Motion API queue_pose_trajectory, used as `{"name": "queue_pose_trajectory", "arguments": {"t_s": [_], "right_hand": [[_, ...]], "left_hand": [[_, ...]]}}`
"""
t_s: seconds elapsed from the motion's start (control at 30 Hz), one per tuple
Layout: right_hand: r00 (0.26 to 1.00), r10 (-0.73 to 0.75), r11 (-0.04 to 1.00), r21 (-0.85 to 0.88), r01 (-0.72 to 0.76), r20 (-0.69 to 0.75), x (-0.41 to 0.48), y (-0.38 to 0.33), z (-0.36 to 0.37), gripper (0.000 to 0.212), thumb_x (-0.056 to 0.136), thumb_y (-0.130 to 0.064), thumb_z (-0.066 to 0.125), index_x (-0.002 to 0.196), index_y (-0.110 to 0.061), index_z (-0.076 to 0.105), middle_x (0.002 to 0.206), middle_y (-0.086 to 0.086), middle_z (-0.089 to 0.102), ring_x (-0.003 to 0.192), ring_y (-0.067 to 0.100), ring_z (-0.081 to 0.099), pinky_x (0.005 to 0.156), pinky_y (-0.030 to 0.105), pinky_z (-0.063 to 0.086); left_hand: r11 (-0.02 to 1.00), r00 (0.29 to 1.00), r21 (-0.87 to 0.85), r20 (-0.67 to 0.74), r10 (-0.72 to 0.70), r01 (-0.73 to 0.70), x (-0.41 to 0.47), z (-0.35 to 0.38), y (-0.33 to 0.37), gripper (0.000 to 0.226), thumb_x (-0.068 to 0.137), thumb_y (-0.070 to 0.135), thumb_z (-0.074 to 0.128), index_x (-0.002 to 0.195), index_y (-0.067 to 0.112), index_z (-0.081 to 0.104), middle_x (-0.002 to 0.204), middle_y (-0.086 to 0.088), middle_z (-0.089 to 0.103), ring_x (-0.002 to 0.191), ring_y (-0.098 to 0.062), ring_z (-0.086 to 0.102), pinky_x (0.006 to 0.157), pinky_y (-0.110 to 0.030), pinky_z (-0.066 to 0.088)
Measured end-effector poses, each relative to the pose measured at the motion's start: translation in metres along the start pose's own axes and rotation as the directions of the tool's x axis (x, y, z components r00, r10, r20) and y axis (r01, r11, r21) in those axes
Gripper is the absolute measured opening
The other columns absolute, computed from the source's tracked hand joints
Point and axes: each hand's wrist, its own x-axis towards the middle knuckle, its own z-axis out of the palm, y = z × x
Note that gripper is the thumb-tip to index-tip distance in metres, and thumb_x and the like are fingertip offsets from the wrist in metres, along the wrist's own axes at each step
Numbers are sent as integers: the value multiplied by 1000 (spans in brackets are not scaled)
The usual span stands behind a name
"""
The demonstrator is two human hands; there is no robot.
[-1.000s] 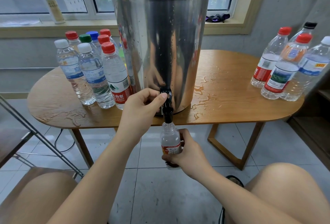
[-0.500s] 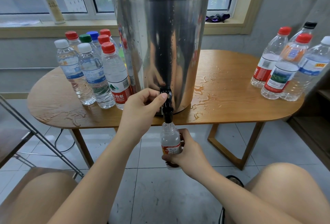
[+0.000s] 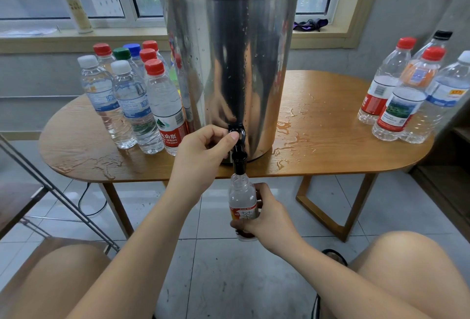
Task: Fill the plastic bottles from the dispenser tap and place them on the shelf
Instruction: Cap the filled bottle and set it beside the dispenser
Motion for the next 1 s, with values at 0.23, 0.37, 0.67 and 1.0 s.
{"name": "queue_pose_trajectory", "arguments": {"t_s": [0.23,0.37,0.67,1.0], "right_hand": [[1000,-2,1000,5,2,-5,0,1,0,80,71,-31,101,129,-43,47,116,-21,66,99,0,65,63,9,51],[1000,-4,1000,14,5,-9,0,2,1,80,71,-29,102,130,-41,49,117,-18,67,100,3,66,63,8,52],[1000,-4,1000,12,4,-3,-1,1,0,78,73,-28,101,130,-39,49,117,-18,66,100,3,65,60,8,52],[1000,-1,1000,8,1,-6,-1,1,0,79,72,-30,101,129,-43,48,116,-20,66,101,2,65,62,8,52]], "left_hand": [[1000,1000,7,3,2,-2,0,0,1,16,102,38,75,95,25,81,90,0,80,85,-22,72,88,-44,61],[1000,1000,7,-2,0,0,0,0,2,17,101,38,76,93,24,81,92,-7,79,94,-37,70,93,-54,59],[1000,1000,28,-7,6,-6,-1,0,2,17,101,41,75,94,26,81,91,-6,79,94,-36,70,93,-56,60],[999,1000,33,-5,2,-2,-1,0,2,15,101,39,75,95,27,81,90,1,79,92,-30,72,91,-48,61]]}}
